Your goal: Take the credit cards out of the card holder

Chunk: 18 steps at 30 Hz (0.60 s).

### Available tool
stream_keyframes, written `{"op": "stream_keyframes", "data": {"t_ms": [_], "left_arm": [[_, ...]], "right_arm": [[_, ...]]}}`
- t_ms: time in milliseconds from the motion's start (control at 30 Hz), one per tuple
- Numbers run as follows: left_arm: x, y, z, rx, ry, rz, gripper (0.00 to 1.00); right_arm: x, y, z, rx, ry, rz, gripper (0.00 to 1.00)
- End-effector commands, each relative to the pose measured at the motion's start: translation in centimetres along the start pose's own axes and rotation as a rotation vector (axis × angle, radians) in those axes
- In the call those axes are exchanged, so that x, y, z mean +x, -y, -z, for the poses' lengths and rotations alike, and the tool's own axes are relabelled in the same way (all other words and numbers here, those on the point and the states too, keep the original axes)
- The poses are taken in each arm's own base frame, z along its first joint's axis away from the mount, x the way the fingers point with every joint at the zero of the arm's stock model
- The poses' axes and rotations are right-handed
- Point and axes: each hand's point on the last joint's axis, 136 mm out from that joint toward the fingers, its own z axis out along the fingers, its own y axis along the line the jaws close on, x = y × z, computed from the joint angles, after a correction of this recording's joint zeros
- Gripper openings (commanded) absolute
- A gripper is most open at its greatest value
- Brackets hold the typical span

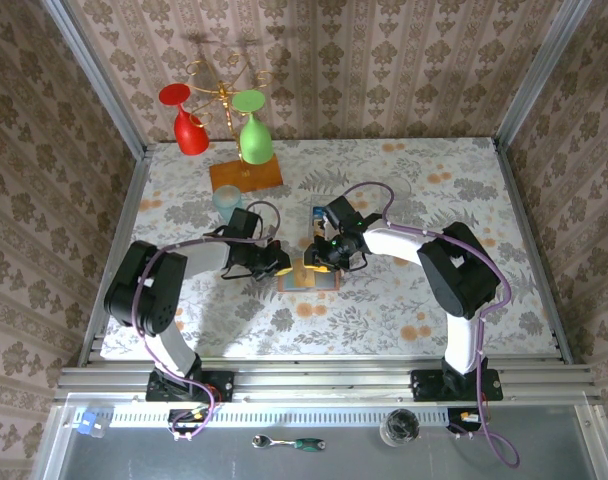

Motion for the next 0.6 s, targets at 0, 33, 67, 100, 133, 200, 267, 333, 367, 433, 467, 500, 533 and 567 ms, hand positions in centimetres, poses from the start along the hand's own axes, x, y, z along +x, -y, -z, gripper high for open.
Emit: {"op": "stream_keyframes", "data": {"t_ms": [0, 33, 67, 100, 133, 200, 267, 333, 367, 433, 467, 500, 533, 567], "left_arm": [[0.0, 0.0, -0.4, 0.001, -0.020, -0.020, 0.00], [0.1, -0.2, -0.5, -0.004, -0.024, -0.015, 0.00], [0.3, -0.5, -0.6, -0.008, -0.028, -0.013, 0.00], [0.3, -0.7, -0.7, -0.014, -0.031, -0.011, 0.00], [0.4, -0.9, -0.8, -0.017, -0.033, -0.008, 0.00], [0.7, -1.3, -0.9, -0.027, -0.039, 0.000, 0.00], [0.8, -1.6, -0.9, -0.033, -0.041, 0.005, 0.00], [0.8, -1.6, -1.0, -0.036, -0.040, 0.007, 0.00], [0.8, -1.7, -1.0, -0.038, -0.041, 0.007, 0.00], [0.8, -1.7, -0.9, -0.038, -0.040, 0.007, 0.00], [0.8, -1.6, -0.9, -0.037, -0.040, 0.005, 0.00], [0.8, -1.7, -0.9, -0.038, -0.041, 0.005, 0.00], [0.8, -1.7, -0.9, -0.038, -0.041, 0.006, 0.00], [0.8, -1.6, -0.9, -0.038, -0.041, 0.005, 0.00]], "right_arm": [[-0.3, 0.4, 0.4, 0.019, 0.017, 0.004, 0.30], [-0.3, 0.5, 0.3, 0.021, 0.014, 0.003, 0.30], [-0.3, 0.6, 0.2, 0.023, 0.011, 0.002, 0.30], [-0.3, 0.8, 0.1, 0.027, 0.007, -0.001, 0.30], [-0.3, 0.8, 0.0, 0.028, 0.003, -0.003, 0.30], [-0.2, 1.0, -0.2, 0.029, -0.004, -0.005, 0.30], [-0.1, 1.0, -0.4, 0.028, -0.010, -0.005, 0.30], [0.0, 1.2, -0.5, 0.031, -0.015, -0.007, 0.30], [0.0, 1.3, -0.6, 0.032, -0.018, -0.008, 0.30], [0.1, 1.4, -0.8, 0.031, -0.024, -0.010, 0.30], [0.1, 1.4, -0.9, 0.030, -0.028, -0.011, 0.30], [0.2, 1.5, -1.0, 0.031, -0.032, -0.015, 0.30], [0.2, 1.5, -1.1, 0.031, -0.037, -0.016, 0.30], [0.2, 1.5, -1.2, 0.029, -0.039, -0.018, 0.30]]}}
